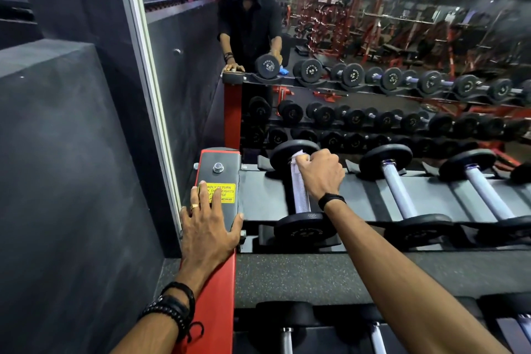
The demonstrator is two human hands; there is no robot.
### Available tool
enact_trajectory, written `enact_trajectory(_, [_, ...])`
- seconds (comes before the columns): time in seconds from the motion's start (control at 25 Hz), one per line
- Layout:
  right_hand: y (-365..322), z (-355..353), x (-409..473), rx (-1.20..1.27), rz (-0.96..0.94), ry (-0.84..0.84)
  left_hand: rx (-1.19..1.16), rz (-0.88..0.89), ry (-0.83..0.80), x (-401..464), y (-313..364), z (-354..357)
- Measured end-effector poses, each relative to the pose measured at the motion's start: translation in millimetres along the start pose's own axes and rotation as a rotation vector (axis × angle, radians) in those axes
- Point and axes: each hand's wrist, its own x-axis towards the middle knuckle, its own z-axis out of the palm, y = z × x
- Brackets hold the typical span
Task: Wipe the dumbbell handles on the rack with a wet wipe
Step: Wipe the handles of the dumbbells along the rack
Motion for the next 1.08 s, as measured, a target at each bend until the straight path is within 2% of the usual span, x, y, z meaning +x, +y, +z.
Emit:
enact_trajectory(0.16, [16,0,2,0.262,0.251,-0.108,0.004,0.003,0.007,0,1,0])
enact_trajectory(0.28, [19,-5,1,0.339,0.276,-0.069,-0.005,0.001,0.016,-1,2,0])
enact_trajectory(0.36, [14,-5,0,0.346,0.143,-0.011,-0.013,0.001,0.018,-1,1,1])
enact_trajectory(0.64, [7,-2,-5,0.243,-0.357,0.017,0.003,-0.003,0.014,0,0,3])
enact_trajectory(0.72, [4,-1,-3,0.198,-0.405,0.009,-0.002,0.004,0.016,0,-1,4])
enact_trajectory(0.76, [4,-2,-2,0.208,-0.365,0.009,-0.003,0.006,0.019,0,-1,5])
enact_trajectory(0.92, [24,8,4,0.472,0.09,-0.008,0.025,-0.002,0.015,1,-1,5])
enact_trajectory(0.96, [26,8,3,0.502,0.135,-0.023,0.028,-0.005,0.014,2,0,4])
enact_trajectory(1.0, [24,6,1,0.489,0.108,-0.029,0.031,-0.004,0.011,2,-1,5])
enact_trajectory(1.08, [12,-2,-2,0.417,-0.07,-0.056,0.031,-0.001,0.02,2,-1,5])
